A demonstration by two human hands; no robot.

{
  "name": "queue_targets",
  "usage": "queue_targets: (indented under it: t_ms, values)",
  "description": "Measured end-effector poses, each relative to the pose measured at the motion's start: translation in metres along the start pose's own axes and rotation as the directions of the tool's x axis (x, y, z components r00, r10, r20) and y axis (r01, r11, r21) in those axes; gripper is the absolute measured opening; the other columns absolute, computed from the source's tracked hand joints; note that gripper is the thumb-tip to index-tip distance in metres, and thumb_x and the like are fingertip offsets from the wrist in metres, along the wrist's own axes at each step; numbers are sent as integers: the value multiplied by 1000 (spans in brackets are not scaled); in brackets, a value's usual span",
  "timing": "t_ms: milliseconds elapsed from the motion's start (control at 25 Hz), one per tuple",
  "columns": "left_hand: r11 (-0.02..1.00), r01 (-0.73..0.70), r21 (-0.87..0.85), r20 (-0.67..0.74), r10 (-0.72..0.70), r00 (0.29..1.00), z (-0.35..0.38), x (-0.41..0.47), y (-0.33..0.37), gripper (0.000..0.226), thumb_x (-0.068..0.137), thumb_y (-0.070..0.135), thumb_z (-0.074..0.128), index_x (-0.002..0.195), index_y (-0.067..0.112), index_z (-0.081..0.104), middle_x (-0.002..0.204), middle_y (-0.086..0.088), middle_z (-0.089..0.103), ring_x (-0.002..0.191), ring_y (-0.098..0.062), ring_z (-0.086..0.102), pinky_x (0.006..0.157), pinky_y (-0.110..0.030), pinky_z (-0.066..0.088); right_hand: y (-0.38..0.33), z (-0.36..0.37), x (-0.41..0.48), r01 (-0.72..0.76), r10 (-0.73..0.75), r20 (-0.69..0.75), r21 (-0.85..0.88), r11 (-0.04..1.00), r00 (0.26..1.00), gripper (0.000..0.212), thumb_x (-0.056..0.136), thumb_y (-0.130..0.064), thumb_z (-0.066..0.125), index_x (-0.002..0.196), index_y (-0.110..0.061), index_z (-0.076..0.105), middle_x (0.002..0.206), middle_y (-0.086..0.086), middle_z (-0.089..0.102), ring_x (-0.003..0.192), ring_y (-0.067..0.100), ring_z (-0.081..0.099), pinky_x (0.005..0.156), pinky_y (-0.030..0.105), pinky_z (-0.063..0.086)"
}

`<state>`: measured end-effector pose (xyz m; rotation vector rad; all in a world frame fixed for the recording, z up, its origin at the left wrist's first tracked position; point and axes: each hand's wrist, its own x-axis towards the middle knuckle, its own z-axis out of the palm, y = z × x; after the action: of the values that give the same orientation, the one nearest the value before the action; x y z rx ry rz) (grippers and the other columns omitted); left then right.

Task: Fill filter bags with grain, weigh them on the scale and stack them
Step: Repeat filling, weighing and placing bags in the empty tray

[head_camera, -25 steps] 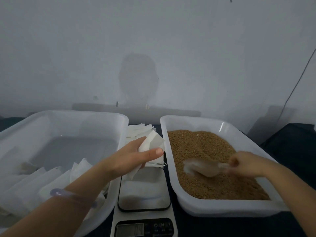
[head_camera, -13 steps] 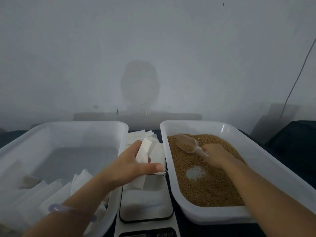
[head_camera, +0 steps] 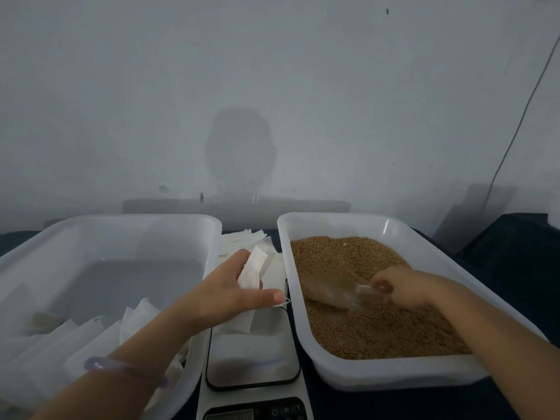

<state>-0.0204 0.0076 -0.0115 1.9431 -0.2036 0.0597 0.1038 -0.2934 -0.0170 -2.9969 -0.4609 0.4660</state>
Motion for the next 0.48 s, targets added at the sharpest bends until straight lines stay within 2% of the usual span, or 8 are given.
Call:
queue_targets:
  t_ms: [80, 160, 240, 320, 400, 480]
  values:
    - [1000, 5, 2, 1, -5, 1000, 0, 0, 0, 71, 43, 60, 74, 102, 28, 52, 69, 16, 60, 68, 0, 57, 66, -19, 45, 3, 1, -6, -5, 5, -11, -21, 1000, 1000, 29, 89, -8, 53, 107, -31, 58, 104, -7, 58, 92, 9, 55, 75, 21, 44]
    - [1000, 10, 8, -7, -10, 1000, 0, -1, 0, 72, 43, 60, 75, 102, 26, 53, 70, 14, 60, 68, -2, 57, 67, -22, 45, 5, 4, -11, 23, -24, -63, -14, 1000, 998, 34, 88, -6, 51, 106, -34, 58, 103, -10, 58, 94, 8, 54, 84, 24, 42]
    - [1000, 7, 9, -14, -7, 1000, 1, -2, 0, 72, 43, 59, 75, 102, 24, 54, 70, 13, 60, 68, -3, 57, 68, -23, 46, 7, 6, -14, 63, -80, -190, -94, 994, 979, 44, 86, -4, 52, 110, -41, 57, 107, -18, 55, 102, 5, 49, 101, 32, 29]
    - [1000, 2, 13, -15, -2, 1000, 1, -2, 0, 71, 43, 58, 75, 100, 21, 54, 70, 12, 60, 68, -5, 57, 68, -24, 46, 10, 5, -18, 112, -156, -273, -170, 979, 949, 49, 85, -4, 53, 110, -46, 56, 105, -24, 52, 106, 4, 45, 107, 34, 16]
    - [1000, -1, 16, -11, 1, 1000, 2, -3, 0, 69, 44, 57, 75, 98, 20, 54, 70, 11, 60, 68, -5, 57, 67, -23, 45, 14, 2, -24, 167, -197, -242, -139, 976, 950, 48, 87, -6, 53, 105, -50, 55, 101, -24, 53, 105, 3, 45, 105, 32, 14]
    - [1000, -6, 13, -7, 6, 1000, 2, -3, 1, 67, 45, 57, 76, 97, 20, 54, 69, 11, 60, 67, -5, 56, 66, -23, 45, 20, -2, -33, 196, -205, -152, -75, 978, 967, 49, 88, -7, 53, 102, -54, 53, 102, -24, 55, 105, 3, 47, 104, 30, 20]
